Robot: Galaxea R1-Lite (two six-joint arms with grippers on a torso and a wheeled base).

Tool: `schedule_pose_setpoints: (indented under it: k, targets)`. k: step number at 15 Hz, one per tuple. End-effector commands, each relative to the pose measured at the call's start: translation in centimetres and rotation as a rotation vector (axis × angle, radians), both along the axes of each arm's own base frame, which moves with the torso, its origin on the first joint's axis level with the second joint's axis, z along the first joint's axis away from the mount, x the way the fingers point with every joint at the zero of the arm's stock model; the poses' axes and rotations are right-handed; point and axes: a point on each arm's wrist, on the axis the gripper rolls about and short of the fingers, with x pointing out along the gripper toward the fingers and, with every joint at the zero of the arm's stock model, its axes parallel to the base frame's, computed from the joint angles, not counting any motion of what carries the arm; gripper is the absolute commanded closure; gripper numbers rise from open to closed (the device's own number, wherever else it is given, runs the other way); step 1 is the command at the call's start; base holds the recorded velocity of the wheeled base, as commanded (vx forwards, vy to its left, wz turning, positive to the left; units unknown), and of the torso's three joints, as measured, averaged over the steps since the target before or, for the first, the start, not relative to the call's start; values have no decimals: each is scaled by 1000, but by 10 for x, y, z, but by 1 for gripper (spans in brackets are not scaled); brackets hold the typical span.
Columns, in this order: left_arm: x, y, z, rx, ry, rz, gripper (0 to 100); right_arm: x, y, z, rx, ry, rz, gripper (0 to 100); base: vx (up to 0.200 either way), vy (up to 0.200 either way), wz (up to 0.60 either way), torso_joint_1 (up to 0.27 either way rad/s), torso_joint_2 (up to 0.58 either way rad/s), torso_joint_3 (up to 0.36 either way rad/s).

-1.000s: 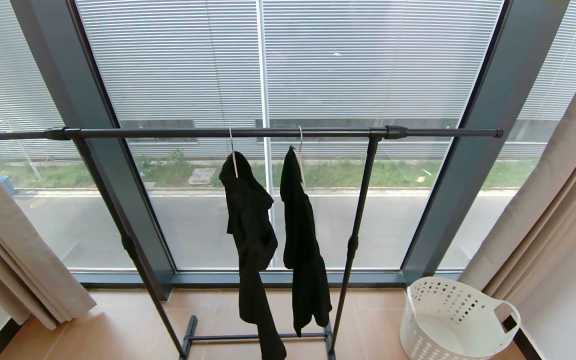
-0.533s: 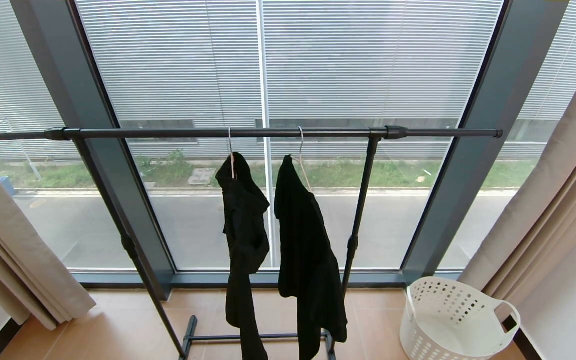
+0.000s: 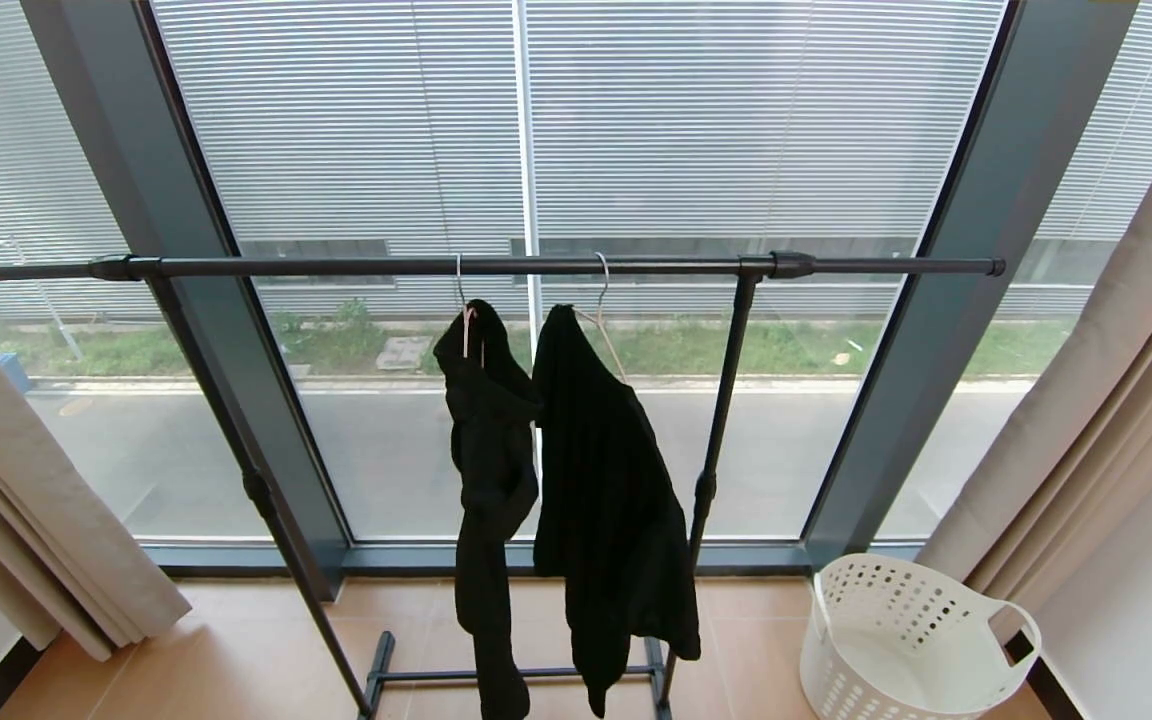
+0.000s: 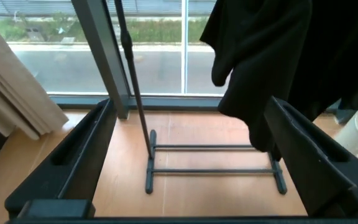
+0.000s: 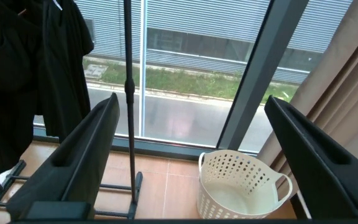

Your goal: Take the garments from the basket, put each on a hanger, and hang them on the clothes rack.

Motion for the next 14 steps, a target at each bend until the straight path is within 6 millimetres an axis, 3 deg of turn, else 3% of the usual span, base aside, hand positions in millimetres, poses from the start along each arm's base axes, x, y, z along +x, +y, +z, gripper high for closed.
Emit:
schedule_pose_setpoints:
  k: [1,14]
  targets:
    - [-5,0,-1,-8,-66,-4,0,-3,0,-1,-1,-40,7,0,0,0,0,0,0,0]
    - [-11,-1,-3,-1,-132,54,0,-4,0,1,38,-52,-11,0,0,0,0,0,0,0]
